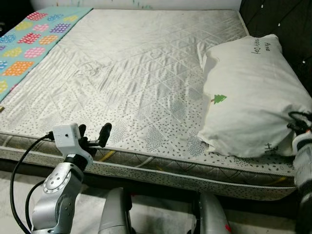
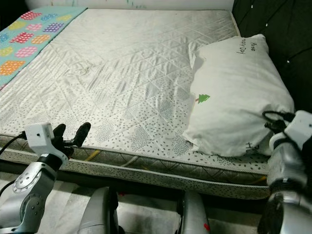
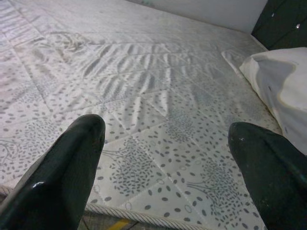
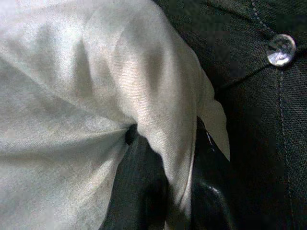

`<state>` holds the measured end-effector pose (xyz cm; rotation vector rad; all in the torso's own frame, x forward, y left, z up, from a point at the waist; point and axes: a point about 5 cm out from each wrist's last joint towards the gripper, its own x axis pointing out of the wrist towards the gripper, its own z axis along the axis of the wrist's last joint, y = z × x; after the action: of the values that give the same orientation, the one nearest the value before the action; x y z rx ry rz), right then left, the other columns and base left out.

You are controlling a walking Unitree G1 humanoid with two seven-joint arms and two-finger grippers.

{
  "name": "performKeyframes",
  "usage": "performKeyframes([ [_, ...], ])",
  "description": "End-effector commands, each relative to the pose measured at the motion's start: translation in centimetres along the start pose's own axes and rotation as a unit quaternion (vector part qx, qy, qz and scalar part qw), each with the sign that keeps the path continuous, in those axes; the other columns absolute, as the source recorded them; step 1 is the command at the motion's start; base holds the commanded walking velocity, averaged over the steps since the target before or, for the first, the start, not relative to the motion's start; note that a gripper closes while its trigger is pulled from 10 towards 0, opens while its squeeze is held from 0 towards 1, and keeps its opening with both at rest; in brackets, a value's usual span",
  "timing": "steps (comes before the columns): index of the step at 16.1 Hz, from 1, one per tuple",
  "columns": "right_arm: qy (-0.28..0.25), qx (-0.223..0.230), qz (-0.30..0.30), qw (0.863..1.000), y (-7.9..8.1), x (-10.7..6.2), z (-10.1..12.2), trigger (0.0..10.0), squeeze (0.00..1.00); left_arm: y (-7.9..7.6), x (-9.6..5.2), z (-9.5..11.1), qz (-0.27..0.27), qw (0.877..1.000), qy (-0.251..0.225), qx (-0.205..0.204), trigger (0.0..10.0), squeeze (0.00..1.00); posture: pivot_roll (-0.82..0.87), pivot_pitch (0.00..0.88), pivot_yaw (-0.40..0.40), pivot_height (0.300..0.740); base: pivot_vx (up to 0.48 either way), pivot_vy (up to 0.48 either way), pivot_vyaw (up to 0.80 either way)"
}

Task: Clean up the room

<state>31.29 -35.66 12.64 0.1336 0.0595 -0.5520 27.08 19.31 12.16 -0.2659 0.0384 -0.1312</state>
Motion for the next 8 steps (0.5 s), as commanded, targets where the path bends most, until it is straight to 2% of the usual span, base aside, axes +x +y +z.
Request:
performKeyframes([
  [1, -0.056, 0.012, -0.017, 0.998, -0.7, -0.3, 1.7, 0.0, 0.00, 0.5, -0.2, -0.2, 0.004, 1.000, 0.006, 0.009, 10.0, 0.00, 0.00, 0.072, 0.051, 0.566, 0.000, 0.000, 0.00],
  [3, -0.081, 0.001, -0.006, 0.997, -0.8, -2.0, 1.5, 0.0, 0.00, 0.7, -0.3, -0.3, 0.004, 1.000, 0.009, 0.010, 10.0, 0.00, -0.01, 0.073, 0.058, 0.566, 0.000, 0.000, 0.00],
  [4, -0.091, 0.003, -0.005, 0.996, -0.8, -3.6, 1.4, 0.0, 0.00, 0.7, -0.2, -0.3, 0.002, 1.000, 0.011, 0.010, 10.0, 0.00, -0.02, 0.077, 0.068, 0.566, 0.000, 0.000, 0.00],
  [5, -0.093, -0.001, -0.001, 0.996, -0.7, -4.1, 1.3, 0.0, 0.00, 0.6, -0.1, -0.4, 0.001, 1.000, 0.011, 0.009, 10.0, 0.00, -0.03, 0.078, 0.070, 0.566, 0.000, 0.000, 0.00],
  [7, -0.091, -0.027, 0.034, 0.995, 0.4, -6.9, -0.1, 0.0, 0.00, 0.1, 0.4, -0.5, -0.013, 1.000, 0.015, 0.010, 10.0, 0.00, -0.04, 0.079, 0.080, 0.566, 0.000, 0.000, 0.00],
  [8, -0.079, -0.025, 0.037, 0.996, 0.7, -8.0, -1.1, 0.0, 0.00, 0.0, 0.6, -0.5, -0.017, 1.000, 0.016, 0.011, 10.0, 0.00, -0.05, 0.079, 0.084, 0.566, 0.000, 0.000, 0.00],
])
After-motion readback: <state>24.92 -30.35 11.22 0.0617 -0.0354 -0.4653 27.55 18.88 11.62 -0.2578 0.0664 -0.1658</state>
